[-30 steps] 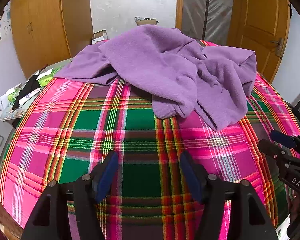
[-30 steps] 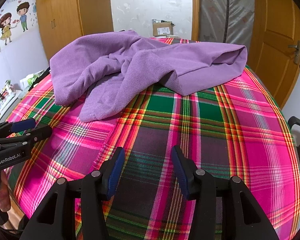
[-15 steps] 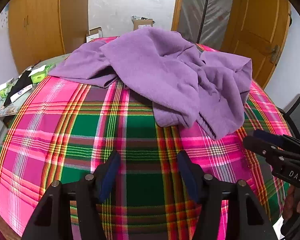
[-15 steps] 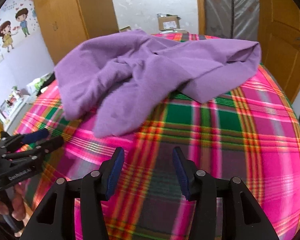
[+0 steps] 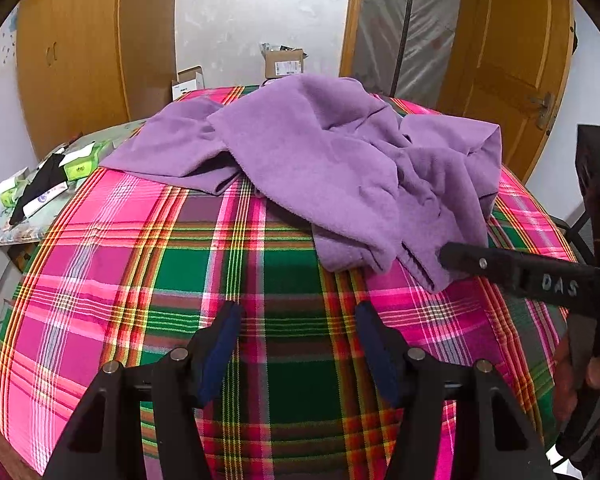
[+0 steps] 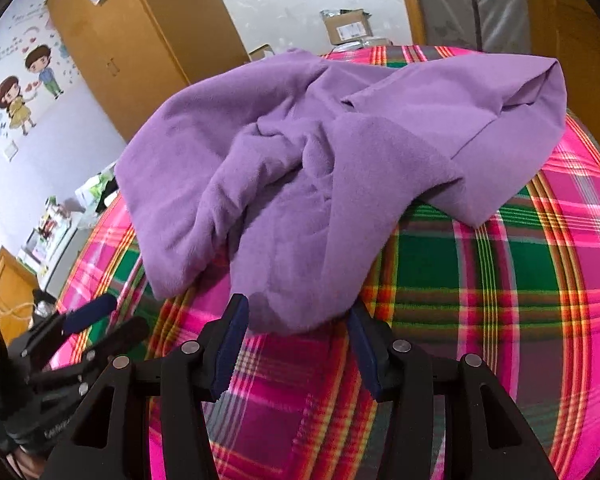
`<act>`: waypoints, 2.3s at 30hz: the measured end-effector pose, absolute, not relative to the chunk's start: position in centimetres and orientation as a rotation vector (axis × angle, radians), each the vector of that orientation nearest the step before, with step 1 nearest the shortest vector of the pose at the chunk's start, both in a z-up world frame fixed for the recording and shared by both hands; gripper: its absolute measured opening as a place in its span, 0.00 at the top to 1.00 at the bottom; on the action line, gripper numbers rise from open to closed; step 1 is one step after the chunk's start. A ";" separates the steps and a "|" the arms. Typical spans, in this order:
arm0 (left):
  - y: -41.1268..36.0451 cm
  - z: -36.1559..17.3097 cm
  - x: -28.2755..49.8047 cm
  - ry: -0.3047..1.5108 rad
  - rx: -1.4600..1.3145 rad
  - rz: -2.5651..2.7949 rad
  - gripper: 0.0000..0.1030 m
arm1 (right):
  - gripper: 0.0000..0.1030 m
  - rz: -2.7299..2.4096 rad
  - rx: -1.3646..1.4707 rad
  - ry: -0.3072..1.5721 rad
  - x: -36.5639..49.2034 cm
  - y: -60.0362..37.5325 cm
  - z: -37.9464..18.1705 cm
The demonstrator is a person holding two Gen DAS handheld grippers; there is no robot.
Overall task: Fold clothes
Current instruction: 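Grasp the sweatshirt edge with the right gripper while the left gripper grasps another edge, then lift the sweatshirt with both grippers and shake it out above the bed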
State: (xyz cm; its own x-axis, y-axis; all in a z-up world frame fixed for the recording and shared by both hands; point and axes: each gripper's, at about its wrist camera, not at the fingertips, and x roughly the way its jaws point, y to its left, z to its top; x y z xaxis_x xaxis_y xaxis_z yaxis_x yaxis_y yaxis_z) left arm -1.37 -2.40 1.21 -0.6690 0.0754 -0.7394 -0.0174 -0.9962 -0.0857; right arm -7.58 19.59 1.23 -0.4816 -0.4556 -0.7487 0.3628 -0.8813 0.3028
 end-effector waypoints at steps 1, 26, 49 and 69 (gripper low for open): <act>-2.5 1.2 -1.4 -0.112 -1.256 2.822 0.41 | 0.50 -2.354 1.231 -0.152 -7.8 19.6 1.2; -4.2 5.3 4.4 -0.226 -1.086 2.902 0.43 | 0.97 -2.200 0.788 -0.144 5.8 24.0 12.9; -2.1 1.2 2.3 -0.533 -1.236 2.547 0.70 | 0.83 -2.238 1.212 -0.328 2.8 32.3 2.4; -14.0 13.0 0.9 -0.497 -0.919 3.057 0.95 | 0.97 -1.909 0.863 -0.201 4.6 21.8 9.9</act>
